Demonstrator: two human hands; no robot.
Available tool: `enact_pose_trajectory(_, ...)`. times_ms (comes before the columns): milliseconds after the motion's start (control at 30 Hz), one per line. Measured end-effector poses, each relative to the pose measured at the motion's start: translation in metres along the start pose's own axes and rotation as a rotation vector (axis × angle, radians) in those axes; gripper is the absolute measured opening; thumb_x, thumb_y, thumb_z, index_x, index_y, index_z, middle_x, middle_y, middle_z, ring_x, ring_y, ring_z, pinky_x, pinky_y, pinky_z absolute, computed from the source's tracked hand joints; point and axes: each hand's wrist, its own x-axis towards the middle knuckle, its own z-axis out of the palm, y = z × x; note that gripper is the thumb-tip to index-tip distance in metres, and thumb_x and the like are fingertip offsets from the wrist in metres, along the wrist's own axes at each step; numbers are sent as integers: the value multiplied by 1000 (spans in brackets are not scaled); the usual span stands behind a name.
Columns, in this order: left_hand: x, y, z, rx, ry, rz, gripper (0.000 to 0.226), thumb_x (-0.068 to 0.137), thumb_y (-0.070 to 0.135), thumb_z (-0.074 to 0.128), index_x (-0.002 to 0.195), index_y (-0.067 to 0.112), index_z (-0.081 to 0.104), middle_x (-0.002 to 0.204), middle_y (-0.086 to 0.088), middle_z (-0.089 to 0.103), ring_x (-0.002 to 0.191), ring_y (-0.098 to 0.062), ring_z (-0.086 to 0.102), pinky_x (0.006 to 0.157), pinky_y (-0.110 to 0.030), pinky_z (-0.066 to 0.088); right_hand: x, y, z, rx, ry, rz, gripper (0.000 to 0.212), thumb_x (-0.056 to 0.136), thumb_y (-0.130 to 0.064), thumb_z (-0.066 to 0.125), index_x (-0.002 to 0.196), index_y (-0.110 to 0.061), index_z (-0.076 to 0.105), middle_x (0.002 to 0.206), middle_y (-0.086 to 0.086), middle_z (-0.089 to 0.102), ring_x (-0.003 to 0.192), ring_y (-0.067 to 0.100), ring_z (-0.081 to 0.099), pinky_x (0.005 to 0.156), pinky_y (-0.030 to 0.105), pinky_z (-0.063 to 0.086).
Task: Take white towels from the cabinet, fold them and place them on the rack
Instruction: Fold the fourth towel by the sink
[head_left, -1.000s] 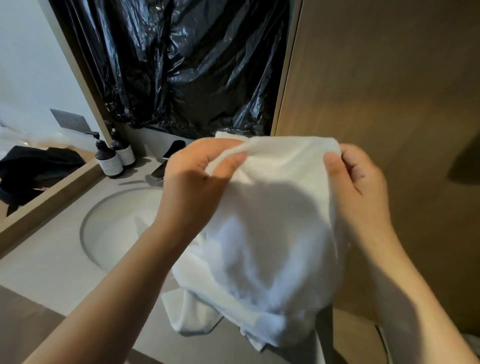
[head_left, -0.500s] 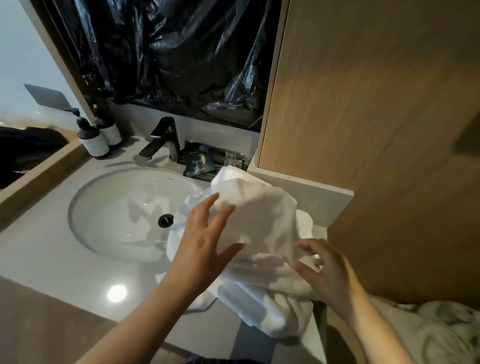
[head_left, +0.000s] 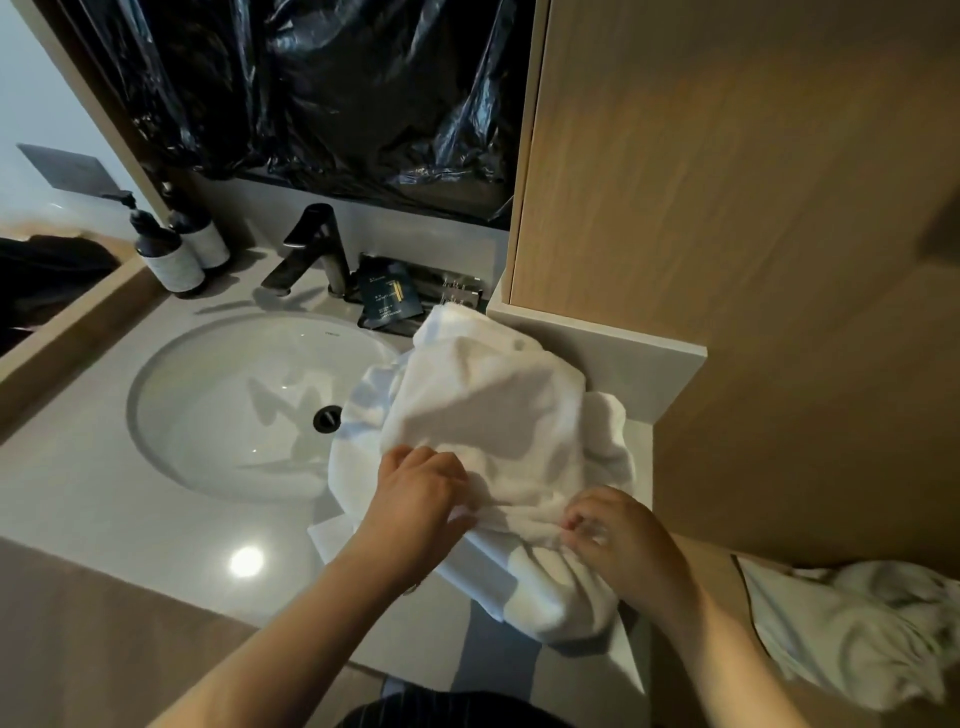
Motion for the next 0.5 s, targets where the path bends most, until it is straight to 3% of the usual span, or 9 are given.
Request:
enact_pose_trajectory(100, 4, 0, -8, -42, 30, 21, 21, 91, 44, 58, 98, 28, 70, 101, 13, 65, 97, -12, 56, 94, -25, 33, -2, -8, -11, 115, 64, -1, 7, 95, -25, 60, 88, -23, 61, 82, -13, 64, 79, 2, 61, 68, 21, 49)
enact_pose_trajectory(200, 5, 7, -27, -280, 140, -19, 16, 95, 27, 58, 85, 14, 58, 77, 5, 62, 70, -14, 55, 69, -30, 45, 0, -24, -29, 188, 161, -38, 10, 97, -32, 53, 91, -26, 58, 77, -19, 63, 73, -1, 63, 59, 13, 45)
enact_pose_trajectory(300, 11, 18, -51, -430, 212, -48, 11, 97, 28, 52, 87, 26, 49, 69, 9, 59, 66, -10, 53, 56, -22, 42, 8, -39, -48, 265, 267, -35, 9, 95, -32, 56, 94, -25, 62, 82, -21, 65, 78, -3, 63, 62, 13, 49)
enact_pose_trajectory(367, 19, 25, -64, -525, 219, -89, 10, 96, 32, 53, 87, 29, 55, 69, 7, 62, 72, -8, 56, 60, -17, 42, 10, -48, -59, 362, 283, 3, 12, 92, -38, 59, 100, -30, 64, 90, -22, 67, 87, -5, 63, 69, 16, 52)
enact_pose_trajectory(433, 28, 29, -73, -586, 194, -153, 10, 93, 34, 57, 84, 31, 61, 67, 4, 63, 68, -7, 57, 58, -14, 41, 6, -52, -67, 437, 295, 32, 25, 86, -53, 59, 105, -38, 65, 102, -23, 67, 96, -4, 62, 76, 21, 53)
enact_pose_trajectory(500, 36, 31, -77, -633, 155, -202, 11, 91, 34, 61, 82, 29, 65, 65, 2, 65, 61, -5, 56, 55, -13, 41, 0, -54, -69, 464, 302, 8, 31, 83, -55, 62, 110, -43, 64, 110, -23, 66, 103, -4, 61, 81, 22, 52)
